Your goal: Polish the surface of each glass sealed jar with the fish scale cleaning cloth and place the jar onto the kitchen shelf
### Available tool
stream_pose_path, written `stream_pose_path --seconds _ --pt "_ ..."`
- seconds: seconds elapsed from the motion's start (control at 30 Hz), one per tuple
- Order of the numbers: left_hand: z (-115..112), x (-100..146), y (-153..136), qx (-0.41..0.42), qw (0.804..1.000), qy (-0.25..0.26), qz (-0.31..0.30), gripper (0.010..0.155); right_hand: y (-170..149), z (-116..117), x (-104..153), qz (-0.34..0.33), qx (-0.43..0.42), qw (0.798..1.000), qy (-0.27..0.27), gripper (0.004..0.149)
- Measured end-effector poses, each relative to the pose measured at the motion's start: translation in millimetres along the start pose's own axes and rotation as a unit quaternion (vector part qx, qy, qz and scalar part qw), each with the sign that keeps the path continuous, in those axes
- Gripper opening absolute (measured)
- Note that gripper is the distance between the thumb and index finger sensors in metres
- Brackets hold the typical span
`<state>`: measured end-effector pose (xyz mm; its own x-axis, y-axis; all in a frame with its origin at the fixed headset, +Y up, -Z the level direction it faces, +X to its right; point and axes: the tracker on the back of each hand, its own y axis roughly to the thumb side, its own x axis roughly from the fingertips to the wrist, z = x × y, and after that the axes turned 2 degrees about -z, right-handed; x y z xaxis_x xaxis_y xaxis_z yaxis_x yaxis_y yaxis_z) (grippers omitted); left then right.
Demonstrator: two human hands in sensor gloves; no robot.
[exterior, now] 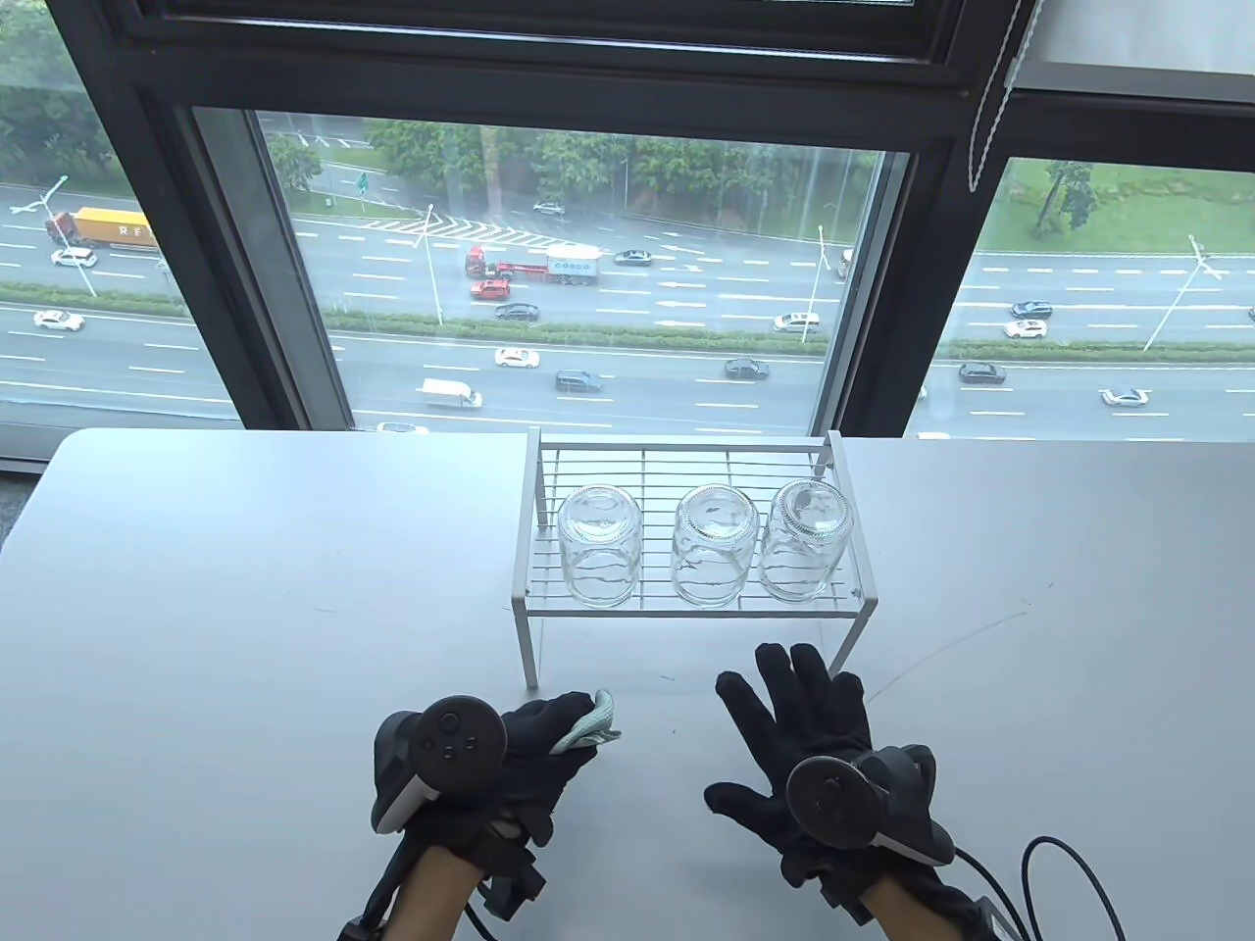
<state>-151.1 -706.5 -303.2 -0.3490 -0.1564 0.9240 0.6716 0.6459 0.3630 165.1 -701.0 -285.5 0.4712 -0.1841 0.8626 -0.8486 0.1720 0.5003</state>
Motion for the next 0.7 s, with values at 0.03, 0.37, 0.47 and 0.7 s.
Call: stream_pose_path --seconds 0.03,0.37,0.47,0.7 --pt "1 0 -1 -0.003 1.0 0.003 0.002 0.056 0 1 0 0.0 -0.003 1.0 0.0 0.09" --pt "35 11 -34 -0.032 0.994 0.073 0.079 0.058 -4 3 7 0.008 -0.004 1.0 -0.001 0.09" --pt "40 14 -46 -0.044 0.99 0.079 0.109 0.058 -3 4 7 0.006 -0.006 1.0 0.004 0.09" --pt "43 20 -81 -0.055 0.976 0.067 0.198 0.059 0 8 6 -0.002 -0.001 1.0 0.015 0.09"
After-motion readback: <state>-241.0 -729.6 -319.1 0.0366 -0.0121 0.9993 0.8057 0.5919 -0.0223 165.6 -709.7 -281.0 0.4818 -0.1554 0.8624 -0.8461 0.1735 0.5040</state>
